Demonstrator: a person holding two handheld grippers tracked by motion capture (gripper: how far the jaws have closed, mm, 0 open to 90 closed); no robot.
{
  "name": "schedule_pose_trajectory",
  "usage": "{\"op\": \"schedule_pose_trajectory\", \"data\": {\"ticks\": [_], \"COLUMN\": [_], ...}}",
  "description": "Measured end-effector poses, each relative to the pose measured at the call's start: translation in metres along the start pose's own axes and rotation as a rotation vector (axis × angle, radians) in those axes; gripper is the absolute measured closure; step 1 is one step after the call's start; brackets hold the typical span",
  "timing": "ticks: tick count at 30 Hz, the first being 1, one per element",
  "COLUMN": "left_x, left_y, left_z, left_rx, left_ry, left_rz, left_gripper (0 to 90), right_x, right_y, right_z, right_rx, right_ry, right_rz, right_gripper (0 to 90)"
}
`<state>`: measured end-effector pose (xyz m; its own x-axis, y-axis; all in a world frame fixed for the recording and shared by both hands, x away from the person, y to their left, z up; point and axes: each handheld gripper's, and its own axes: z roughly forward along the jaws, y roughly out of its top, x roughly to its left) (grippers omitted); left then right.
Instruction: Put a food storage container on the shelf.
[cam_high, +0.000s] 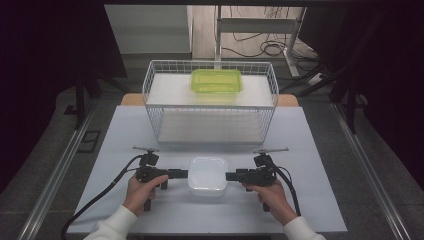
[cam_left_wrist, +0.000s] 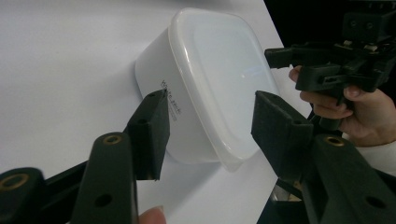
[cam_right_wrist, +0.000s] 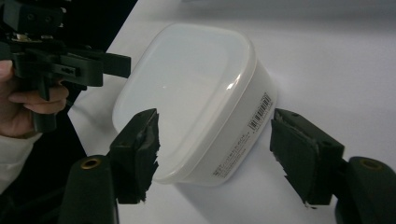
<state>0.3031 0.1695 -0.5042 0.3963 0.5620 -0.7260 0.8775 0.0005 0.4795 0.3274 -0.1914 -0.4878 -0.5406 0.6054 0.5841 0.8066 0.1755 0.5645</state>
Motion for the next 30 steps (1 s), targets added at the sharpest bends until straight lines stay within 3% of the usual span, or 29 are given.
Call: {"op": "schedule_pose_trajectory", "data": {"ticks": [8,13,15,18,22,30], "left_x": [0.008,0.011,0.010,0.009,0.006,0.001], "left_y": [0.004,0.003,0.002,0.002,0.001,-0.001], "left_z": [0.009,0.013,0.016,0.016,0.015,0.010], "left_rx": [0.009,0.025,0.042,0.044,0.043,0.027], "left_ry": [-0.037,-0.063,-0.081,-0.069,-0.057,-0.069], "left_rz": [-0.056,-0.076,-0.082,-0.079,-0.087,-0.058], "left_gripper": [53.1,61.2,68.3,70.2,70.6,73.1], "right_x": [-0.007,-0.010,-0.011,-0.010,-0.011,-0.010], "right_y": [0.001,-0.001,-0.002,-0.003,-0.003,-0.004], "right_z": [0.009,0.013,0.016,0.018,0.014,0.012], "right_rx": [-0.002,0.012,0.026,0.029,0.008,-0.003], "right_ry": [0.028,0.053,0.079,0.090,0.106,0.104], "right_rz": [0.082,0.119,0.139,0.148,0.170,0.174], "right_gripper": [41.3,47.9,55.8,57.5,66.6,69.0]}}
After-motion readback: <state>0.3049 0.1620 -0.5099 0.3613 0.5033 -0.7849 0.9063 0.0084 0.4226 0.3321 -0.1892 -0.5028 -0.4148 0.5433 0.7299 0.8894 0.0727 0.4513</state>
